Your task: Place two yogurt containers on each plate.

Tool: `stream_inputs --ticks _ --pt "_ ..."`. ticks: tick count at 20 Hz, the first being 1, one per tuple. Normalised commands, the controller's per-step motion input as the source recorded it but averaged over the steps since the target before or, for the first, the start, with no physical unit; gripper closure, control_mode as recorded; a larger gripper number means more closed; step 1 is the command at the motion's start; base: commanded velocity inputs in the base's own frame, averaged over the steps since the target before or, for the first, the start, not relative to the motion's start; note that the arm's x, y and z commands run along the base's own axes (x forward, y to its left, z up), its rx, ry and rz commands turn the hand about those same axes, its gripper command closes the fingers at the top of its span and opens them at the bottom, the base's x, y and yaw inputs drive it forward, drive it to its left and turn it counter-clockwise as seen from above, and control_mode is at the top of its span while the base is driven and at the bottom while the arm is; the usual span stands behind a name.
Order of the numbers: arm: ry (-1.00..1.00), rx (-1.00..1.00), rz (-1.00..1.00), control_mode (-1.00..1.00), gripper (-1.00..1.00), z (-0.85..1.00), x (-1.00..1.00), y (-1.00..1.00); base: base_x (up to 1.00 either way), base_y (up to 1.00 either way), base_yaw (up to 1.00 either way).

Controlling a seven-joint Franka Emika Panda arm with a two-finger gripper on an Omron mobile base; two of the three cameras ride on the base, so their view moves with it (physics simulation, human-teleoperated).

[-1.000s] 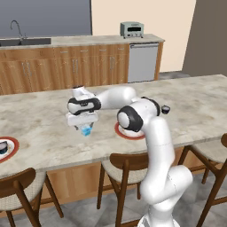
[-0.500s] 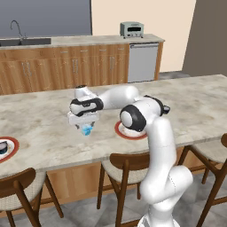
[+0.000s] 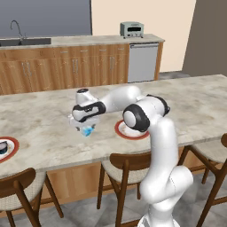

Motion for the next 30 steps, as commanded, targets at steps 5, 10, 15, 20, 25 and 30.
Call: stream_inputs --ticks 5,10,15,20,25,30 --pt "0.00 0.00 0.03 -1.00 -1.00 -0.16 -0.01 0.00 0.00 0.00 0.00" --pt "0.00 0.00 0.03 -1.00 -1.00 -0.18 0.00 0.00 0.00 0.00 0.00" --pt "0.00 0.00 0.00 -1.00 1.00 -0.08 0.00 0.01 0.00 0.00 0.00" --pt "0.00 0.00 -0.01 -1.00 1.00 0.05 -0.09 0.00 0.00 0.00 0.00" --pt "0.00 -0.02 -0.09 -1.00 1.00 0.30 -0.08 -0.04 0.00 0.00 0.00" --pt "0.00 -0.09 -0.14 -1.00 1.00 0.28 -0.01 -0.10 0.00 0.00 0.00"
